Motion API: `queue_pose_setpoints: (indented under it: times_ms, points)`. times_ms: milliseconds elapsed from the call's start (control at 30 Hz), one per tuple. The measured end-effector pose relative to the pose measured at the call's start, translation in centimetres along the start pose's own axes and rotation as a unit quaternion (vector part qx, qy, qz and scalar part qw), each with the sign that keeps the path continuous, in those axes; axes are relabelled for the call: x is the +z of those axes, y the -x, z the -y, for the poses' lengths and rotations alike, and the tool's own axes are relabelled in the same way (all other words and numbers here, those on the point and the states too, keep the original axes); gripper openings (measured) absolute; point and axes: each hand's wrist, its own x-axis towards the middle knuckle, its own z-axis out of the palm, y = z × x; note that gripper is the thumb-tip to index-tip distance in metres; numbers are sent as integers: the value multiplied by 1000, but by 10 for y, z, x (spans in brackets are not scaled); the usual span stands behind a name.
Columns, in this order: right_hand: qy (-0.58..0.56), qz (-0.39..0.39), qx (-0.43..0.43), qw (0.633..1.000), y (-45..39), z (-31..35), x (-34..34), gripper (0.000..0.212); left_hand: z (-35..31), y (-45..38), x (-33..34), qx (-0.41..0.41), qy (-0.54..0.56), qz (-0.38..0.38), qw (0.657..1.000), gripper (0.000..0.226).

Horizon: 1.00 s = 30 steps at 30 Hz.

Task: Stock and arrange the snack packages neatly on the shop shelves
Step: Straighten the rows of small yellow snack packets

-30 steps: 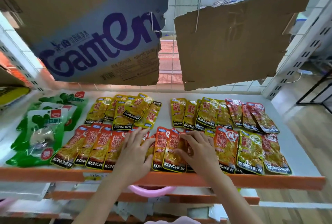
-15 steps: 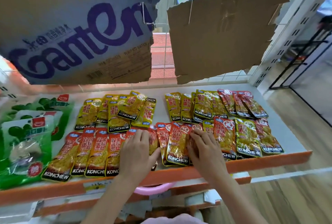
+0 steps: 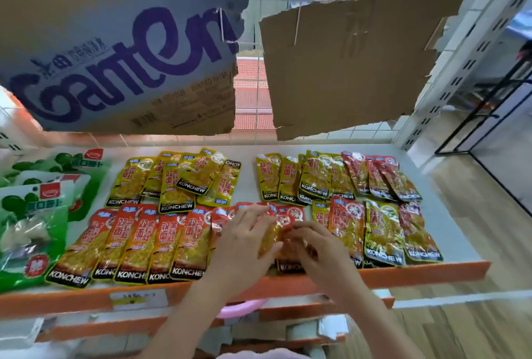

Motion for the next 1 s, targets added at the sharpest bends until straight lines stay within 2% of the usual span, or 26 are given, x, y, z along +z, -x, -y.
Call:
queue_pose_setpoints:
  times_ms: [67, 133, 200, 267, 333, 433, 567, 667, 733, 800, 900, 1000]
  points:
    - [8, -45, 6, 999, -1, -16, -18, 18, -10, -3, 14, -2, -72, 63, 995, 52]
    - [79, -88, 29, 993, -3, -42, -38, 18, -17, -7, 22, -33, -116, 80, 990, 56]
    - [165, -59, 64, 983, -4, -67, -54, 28, -24, -11, 22, -63, -123, 67, 988, 58]
    - [202, -8, 89, 975, -1, -89, -61, 37, -33, -16, 23, -69, -113, 27, 991, 48]
    - [181, -11, 84, 980, 0, -101, -62, 39, -47, -25, 28, -66, -82, -11, 994, 39]
    - [171, -31, 65, 983, -2, -102, -61, 39, -67, -40, 45, -100, -58, 11, 993, 47]
    - [185, 14, 45, 982, -1, -105, -55, 68, -83, -58, 67, -155, -123, 42, 979, 67]
    - [165, 16, 40, 985, -2, -109, -56, 74, -88, -71, 67, -241, -9, 65, 968, 75]
    - [147, 3, 41, 988, -3, -110, -57, 74, -89, -75, 60, -277, 94, 42, 955, 56]
    - [126, -6, 42, 991, -3, -111, -57, 73, -90, -74, 52, -268, 140, -8, 953, 21]
    - [125, -4, 26, 992, -3, -112, -55, 63, -87, -71, 36, -288, 198, -93, 932, 10]
    - [132, 0, 13, 991, -5, -114, -57, 61, -81, -78, 12, -285, 231, -208, 907, 2]
